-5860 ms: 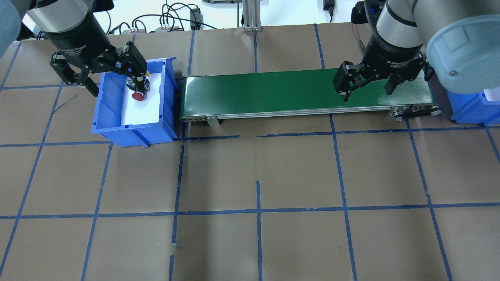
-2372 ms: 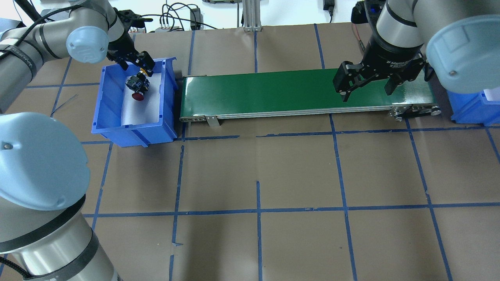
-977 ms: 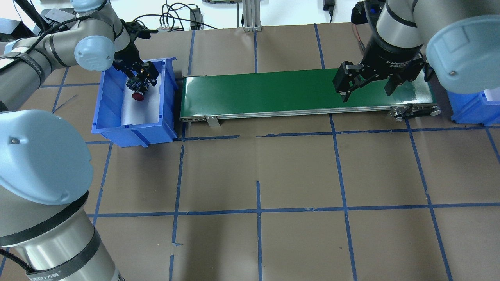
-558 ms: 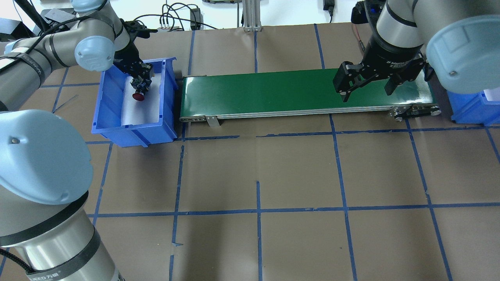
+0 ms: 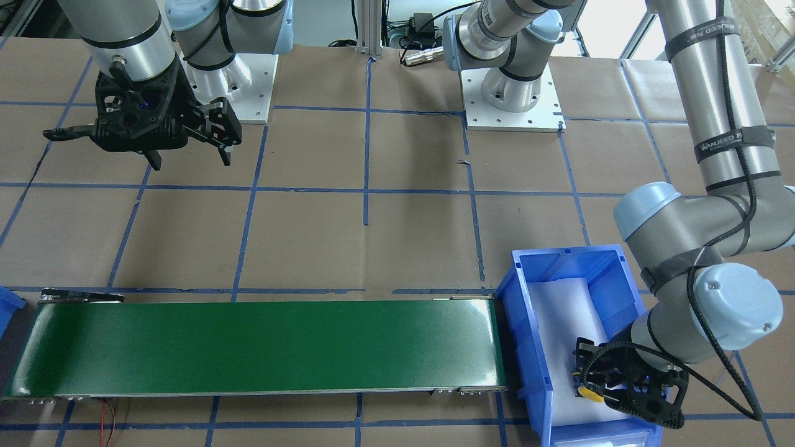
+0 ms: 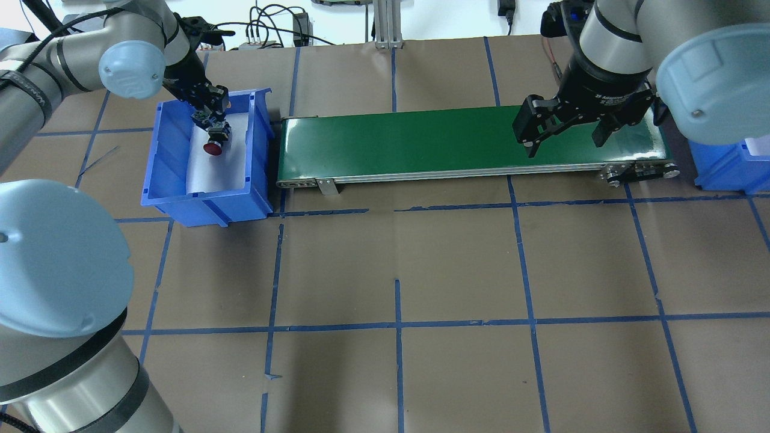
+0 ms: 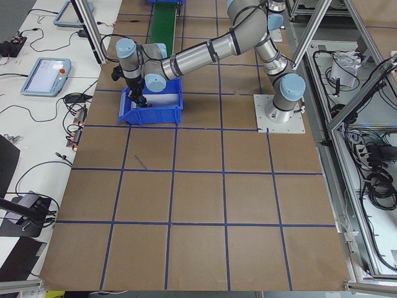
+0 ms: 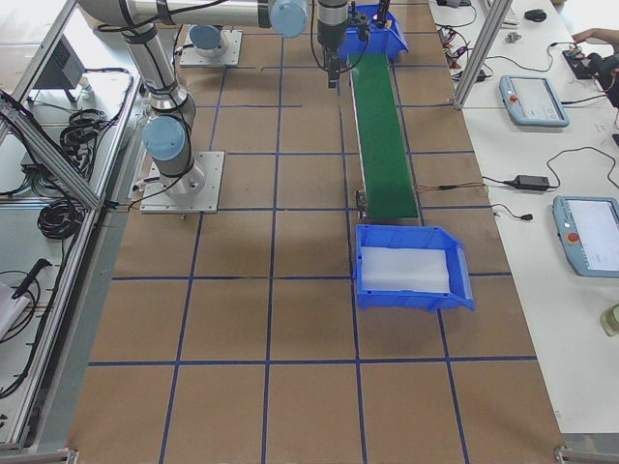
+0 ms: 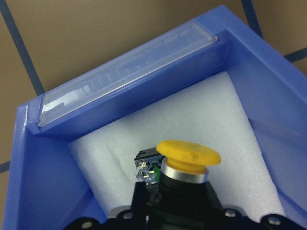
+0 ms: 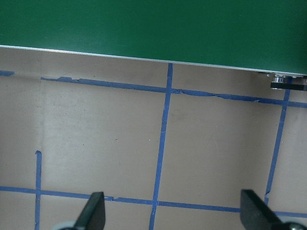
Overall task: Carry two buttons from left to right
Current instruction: 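Close the left gripper on the yellow button and lift it, then carry the yellow button onto the green conveyor belt with the left gripper, then open the left gripper and move it back over the bin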
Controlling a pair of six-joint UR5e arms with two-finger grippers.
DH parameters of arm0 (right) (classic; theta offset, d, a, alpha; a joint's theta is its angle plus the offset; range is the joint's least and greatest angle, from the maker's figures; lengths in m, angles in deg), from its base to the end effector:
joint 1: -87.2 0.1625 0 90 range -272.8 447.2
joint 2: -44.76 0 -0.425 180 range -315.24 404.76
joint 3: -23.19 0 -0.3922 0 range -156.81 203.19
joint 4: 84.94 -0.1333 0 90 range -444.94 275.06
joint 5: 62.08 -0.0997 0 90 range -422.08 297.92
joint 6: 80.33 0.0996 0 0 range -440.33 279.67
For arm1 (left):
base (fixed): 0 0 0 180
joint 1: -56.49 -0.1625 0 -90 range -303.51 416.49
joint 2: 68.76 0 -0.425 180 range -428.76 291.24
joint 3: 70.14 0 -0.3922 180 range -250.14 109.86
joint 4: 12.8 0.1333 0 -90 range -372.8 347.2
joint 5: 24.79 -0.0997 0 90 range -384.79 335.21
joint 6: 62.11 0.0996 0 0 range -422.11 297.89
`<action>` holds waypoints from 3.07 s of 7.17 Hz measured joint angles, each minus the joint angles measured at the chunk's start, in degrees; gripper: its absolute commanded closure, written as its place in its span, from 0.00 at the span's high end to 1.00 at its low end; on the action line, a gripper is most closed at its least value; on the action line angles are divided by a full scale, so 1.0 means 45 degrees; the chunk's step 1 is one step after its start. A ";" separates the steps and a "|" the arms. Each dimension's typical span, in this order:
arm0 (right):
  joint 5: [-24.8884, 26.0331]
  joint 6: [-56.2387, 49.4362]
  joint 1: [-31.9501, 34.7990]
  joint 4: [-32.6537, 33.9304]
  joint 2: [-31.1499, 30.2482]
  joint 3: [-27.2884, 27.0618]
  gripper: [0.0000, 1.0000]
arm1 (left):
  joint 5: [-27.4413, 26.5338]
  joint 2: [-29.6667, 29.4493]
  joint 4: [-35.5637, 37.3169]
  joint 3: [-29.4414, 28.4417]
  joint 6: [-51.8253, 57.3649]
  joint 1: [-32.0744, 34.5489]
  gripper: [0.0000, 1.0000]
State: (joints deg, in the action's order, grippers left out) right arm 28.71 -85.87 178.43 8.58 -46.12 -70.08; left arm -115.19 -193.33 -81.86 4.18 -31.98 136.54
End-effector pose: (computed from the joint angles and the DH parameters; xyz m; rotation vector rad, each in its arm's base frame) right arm 0.1423 -0.4840 0.4735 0.1844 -3.1215 0.0300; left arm -0.0070 -0.7276 0.2895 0.5468 3.0741 -0.0487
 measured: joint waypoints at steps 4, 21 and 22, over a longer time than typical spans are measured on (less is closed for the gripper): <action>0.0000 0.0001 0.0000 0.0000 0.0000 -0.0008 1.00 | -0.0004 0.2132 -0.2208 0.0038 -0.3224 0.0969 0.27; -0.0020 0.0019 0.0000 0.0000 0.0001 -0.0014 1.00 | -0.0276 0.0843 -0.0486 -0.0219 -0.6984 0.2538 1.00; -0.0019 0.0020 0.0000 0.0000 0.0001 -0.0014 1.00 | -0.0251 0.1017 -0.0602 -0.0156 -0.6349 0.1591 1.00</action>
State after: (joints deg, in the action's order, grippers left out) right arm 28.63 -85.78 178.43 8.58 -46.12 -70.15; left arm -116.32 -188.75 -84.57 3.48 -60.55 143.70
